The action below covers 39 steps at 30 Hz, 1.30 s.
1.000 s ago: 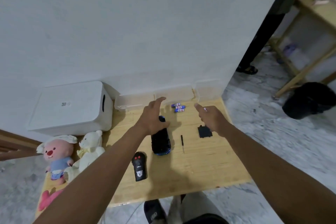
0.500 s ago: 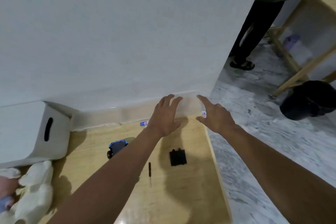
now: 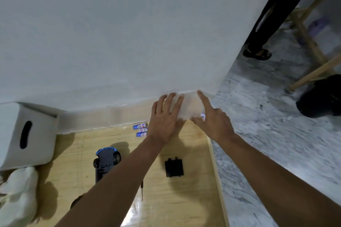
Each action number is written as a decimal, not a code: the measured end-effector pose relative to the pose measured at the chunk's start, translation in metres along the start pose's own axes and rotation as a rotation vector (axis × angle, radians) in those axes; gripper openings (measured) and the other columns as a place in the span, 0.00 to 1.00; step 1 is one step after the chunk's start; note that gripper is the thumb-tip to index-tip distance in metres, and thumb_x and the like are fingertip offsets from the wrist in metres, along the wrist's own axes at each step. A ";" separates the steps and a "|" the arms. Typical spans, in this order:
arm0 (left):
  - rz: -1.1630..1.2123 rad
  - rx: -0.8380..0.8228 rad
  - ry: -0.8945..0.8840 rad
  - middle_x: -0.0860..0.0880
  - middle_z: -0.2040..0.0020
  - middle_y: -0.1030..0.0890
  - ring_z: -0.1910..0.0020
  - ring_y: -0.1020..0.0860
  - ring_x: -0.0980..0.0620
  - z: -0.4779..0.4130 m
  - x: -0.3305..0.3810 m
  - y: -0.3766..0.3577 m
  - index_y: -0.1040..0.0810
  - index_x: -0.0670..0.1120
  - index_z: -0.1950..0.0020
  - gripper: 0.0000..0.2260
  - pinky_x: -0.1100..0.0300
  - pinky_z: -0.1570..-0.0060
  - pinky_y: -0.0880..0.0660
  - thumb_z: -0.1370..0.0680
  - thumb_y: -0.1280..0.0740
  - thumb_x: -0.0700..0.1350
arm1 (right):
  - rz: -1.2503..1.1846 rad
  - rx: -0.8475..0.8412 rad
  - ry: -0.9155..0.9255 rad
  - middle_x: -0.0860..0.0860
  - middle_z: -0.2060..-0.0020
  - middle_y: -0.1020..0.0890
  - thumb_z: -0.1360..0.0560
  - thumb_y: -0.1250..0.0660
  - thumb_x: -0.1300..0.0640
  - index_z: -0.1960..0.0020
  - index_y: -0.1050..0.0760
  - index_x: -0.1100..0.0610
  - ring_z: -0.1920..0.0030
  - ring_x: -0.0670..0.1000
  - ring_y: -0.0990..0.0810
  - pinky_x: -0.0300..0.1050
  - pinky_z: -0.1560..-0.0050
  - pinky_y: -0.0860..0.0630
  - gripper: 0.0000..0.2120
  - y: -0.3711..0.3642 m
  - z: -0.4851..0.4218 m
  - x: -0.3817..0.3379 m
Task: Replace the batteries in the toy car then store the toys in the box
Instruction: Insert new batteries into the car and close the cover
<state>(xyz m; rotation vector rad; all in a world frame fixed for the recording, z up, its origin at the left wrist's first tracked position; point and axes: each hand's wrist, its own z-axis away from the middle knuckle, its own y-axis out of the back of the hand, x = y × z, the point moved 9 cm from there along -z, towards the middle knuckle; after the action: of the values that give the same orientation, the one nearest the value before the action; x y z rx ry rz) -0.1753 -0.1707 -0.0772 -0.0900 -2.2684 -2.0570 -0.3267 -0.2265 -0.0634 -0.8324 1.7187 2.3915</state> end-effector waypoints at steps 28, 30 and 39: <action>0.409 0.208 0.156 0.50 0.40 0.23 0.55 0.19 0.51 0.002 -0.024 0.071 0.18 0.50 0.36 0.18 0.53 0.59 0.19 0.16 0.40 0.58 | -0.288 0.059 -0.023 0.54 0.61 0.19 0.27 0.26 0.42 0.24 0.45 0.34 0.62 0.54 0.22 0.46 0.61 0.24 0.39 -0.002 -0.001 0.022; 0.578 0.278 0.246 0.52 0.42 0.22 0.58 0.19 0.56 0.002 -0.027 0.077 0.19 0.48 0.40 0.12 0.53 0.58 0.18 0.17 0.35 0.54 | -0.268 0.066 -0.022 0.51 0.67 0.23 0.26 0.27 0.41 0.24 0.45 0.33 0.65 0.53 0.22 0.47 0.62 0.23 0.37 -0.005 0.001 0.021; 0.356 0.161 0.107 0.48 0.17 0.42 0.41 0.24 0.51 0.014 -0.015 0.055 0.39 0.50 0.17 0.40 0.63 0.49 0.24 0.24 0.24 0.53 | -0.202 0.058 -0.033 0.50 0.66 0.23 0.25 0.30 0.39 0.24 0.42 0.33 0.62 0.53 0.21 0.46 0.61 0.23 0.34 -0.011 0.006 0.021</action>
<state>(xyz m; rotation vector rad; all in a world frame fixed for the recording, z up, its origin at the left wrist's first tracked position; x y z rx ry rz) -0.1553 -0.1512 -0.0255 -0.3376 -2.1576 -1.6578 -0.3428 -0.2223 -0.0820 -0.9059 1.5995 2.2016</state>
